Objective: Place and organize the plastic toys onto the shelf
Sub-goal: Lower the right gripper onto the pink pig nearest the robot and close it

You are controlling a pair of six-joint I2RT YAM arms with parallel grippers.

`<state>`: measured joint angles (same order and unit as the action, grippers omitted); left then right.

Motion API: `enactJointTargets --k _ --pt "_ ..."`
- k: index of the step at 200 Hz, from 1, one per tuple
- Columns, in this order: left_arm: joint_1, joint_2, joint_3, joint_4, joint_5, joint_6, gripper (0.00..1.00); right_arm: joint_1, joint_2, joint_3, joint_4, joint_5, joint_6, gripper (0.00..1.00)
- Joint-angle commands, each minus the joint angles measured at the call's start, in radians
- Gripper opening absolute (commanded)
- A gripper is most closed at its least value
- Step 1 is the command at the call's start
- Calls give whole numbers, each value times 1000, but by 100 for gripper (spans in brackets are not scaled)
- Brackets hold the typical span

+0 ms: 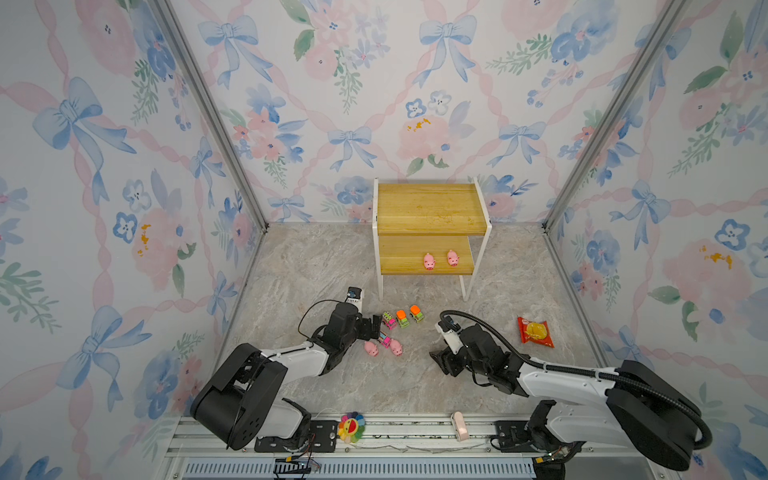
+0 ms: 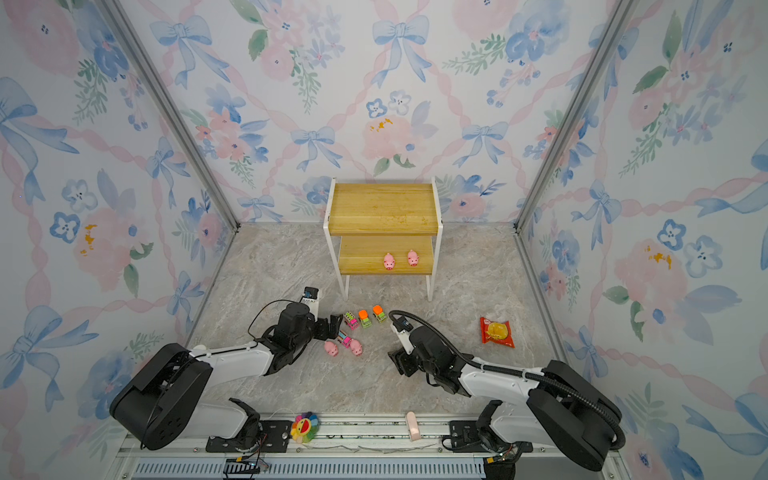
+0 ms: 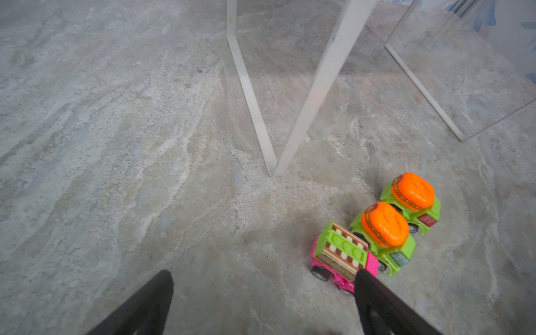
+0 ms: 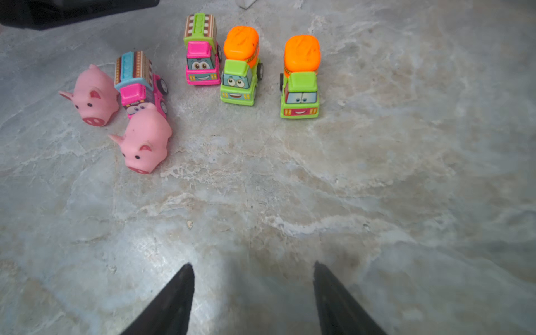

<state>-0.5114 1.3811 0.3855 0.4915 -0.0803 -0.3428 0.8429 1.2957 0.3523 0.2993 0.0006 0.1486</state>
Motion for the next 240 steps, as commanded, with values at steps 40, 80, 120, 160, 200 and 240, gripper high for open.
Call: enactJointTargets --k 40,80,120,160,200,240 --pt "-1 -55 -46 -14 6 -9 98 79 191 104 190 -66 7 66" --pt "-1 -72 -63 -28 -4 -5 98 116 257 143 209 -71 15 67" --pt "-1 -108 -81 -36 -19 -4 98 140 312 174 233 -80 29 68" --pt "0 -126 -89 -46 -28 -2 98 147 395 203 283 -73 53 68" --pt "0 -125 -87 -46 -28 -2 98 146 456 232 322 -72 74 67" --pt "0 -125 -88 -48 -29 -3 98 146 488 246 337 -67 85 64"
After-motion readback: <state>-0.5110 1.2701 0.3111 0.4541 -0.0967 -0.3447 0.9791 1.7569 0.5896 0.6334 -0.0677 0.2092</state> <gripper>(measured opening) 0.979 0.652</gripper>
